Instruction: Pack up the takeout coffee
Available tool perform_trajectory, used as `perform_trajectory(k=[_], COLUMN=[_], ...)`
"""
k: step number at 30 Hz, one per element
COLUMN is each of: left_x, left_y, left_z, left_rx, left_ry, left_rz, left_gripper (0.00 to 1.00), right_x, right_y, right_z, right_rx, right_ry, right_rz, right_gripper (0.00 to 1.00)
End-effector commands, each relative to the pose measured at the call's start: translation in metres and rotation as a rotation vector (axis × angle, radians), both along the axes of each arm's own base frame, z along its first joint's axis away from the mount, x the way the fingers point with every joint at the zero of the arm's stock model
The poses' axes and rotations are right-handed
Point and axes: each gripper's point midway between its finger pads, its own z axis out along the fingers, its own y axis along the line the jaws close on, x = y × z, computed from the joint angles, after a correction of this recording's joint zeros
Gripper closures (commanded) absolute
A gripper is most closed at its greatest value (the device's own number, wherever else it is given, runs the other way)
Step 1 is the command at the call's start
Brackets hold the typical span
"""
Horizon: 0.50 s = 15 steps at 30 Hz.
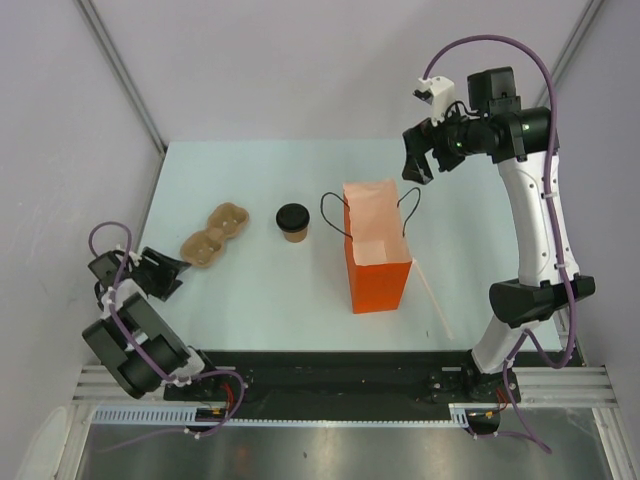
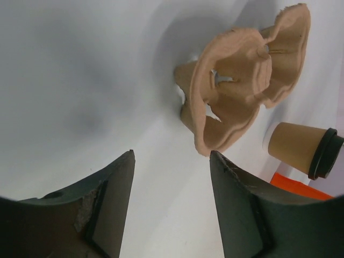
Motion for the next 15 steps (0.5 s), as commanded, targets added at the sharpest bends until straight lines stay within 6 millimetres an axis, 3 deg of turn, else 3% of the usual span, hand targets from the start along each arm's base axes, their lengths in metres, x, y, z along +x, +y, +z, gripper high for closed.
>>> perform_trajectory(k=[1, 7, 12, 15], left_x=[0.025, 0.047, 0.051, 0.052], left_y=[0.009, 0.002, -0.003, -0.006], left_z=[-0.003, -0.004, -0.006, -0.005], left_rx=[-0.016, -0.043, -0.05, -0.02], left_ry=[-0.059, -0.116, -0.114, -0.114], left_rz=[0.022, -0.016, -0.03, -0.073], left_gripper=[0.39, 0.45, 0.49, 0.56], right_x=[-0.018, -0.018, -0.019, -0.02], right_y=[0.002, 0.003, 0.006, 0.008], right_z=[0.003, -0.005, -0.008, -0.007], right_rx=[0.005, -0.01, -0.023, -0.024], right_ry=[0.018, 0.039, 0.041, 0.038], right_rz=[0.02, 0.024, 0.031, 0.035], right_gripper=[0.0, 0.0, 0.0, 0.0])
